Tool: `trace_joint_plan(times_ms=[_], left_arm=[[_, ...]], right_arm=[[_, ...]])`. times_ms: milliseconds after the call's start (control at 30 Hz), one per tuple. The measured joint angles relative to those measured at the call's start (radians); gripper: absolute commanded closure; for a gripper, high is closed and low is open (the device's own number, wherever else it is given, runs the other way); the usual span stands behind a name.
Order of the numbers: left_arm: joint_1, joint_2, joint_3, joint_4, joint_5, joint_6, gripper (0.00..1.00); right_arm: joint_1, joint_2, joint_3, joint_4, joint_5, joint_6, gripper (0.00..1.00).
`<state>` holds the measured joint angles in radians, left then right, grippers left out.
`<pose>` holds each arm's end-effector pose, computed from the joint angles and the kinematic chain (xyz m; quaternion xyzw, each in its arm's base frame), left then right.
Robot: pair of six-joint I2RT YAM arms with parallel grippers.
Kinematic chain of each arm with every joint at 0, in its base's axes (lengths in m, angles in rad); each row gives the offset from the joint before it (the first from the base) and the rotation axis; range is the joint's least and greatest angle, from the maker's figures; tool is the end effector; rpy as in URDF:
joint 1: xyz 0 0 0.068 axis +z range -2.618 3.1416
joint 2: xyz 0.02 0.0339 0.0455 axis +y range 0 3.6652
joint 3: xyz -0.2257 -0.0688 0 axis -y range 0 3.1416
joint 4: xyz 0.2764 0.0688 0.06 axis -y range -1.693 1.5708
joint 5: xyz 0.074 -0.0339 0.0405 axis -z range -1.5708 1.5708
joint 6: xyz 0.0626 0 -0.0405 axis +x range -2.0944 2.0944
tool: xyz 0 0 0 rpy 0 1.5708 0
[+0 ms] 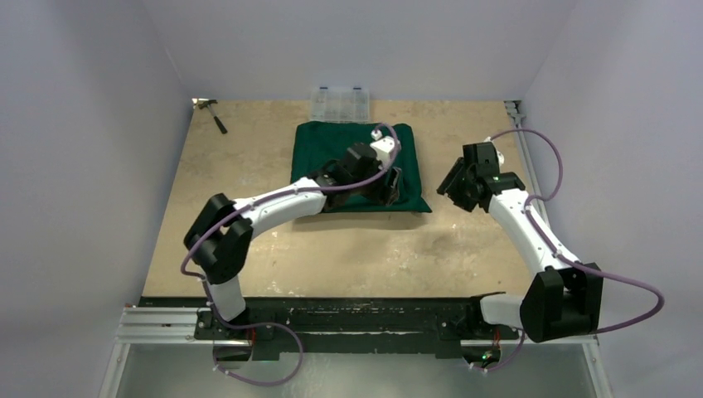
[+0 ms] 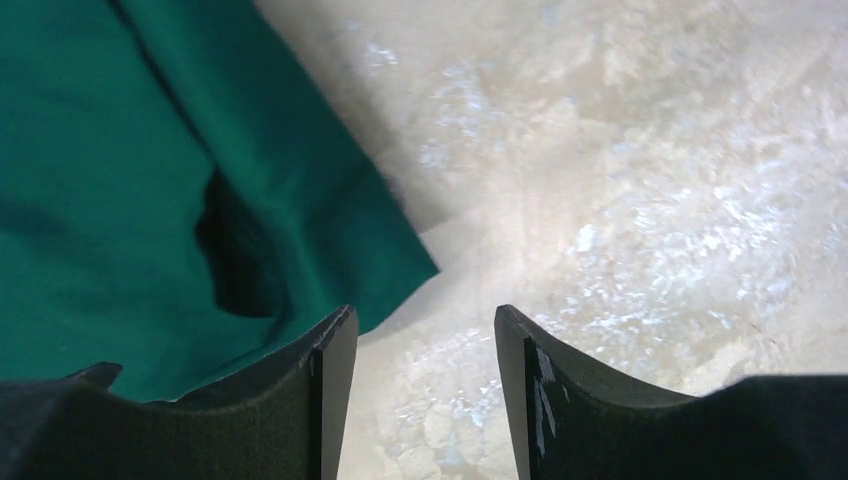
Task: Open and lay out the surgical kit
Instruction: Open the surgical kit at the center of the board.
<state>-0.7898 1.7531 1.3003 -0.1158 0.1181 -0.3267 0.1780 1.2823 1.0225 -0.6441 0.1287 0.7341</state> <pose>0.3119 -0.3251 0.1952 0.2285 0.8457 -0.2979 0.3793 0.3188 0.0492 0.2099 0.2791 0.9010 0.0893 0.3200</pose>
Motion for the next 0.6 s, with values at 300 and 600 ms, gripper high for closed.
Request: trace_joint_plan(times_ms=[300,600], left_arm=[[-0.138,0.225,0.132,-0.008,-0.217,0.051,0.39],[-0.146,0.259,0.188,-0.021,-0.342,0.056,0.46]], right_arm=[[-0.076,-0.046,-0.106,-0.018,-0.021,0.035,0.44],[-0.087,-0.079,-0.144,-0.013,-0.032,0.037,0.43]])
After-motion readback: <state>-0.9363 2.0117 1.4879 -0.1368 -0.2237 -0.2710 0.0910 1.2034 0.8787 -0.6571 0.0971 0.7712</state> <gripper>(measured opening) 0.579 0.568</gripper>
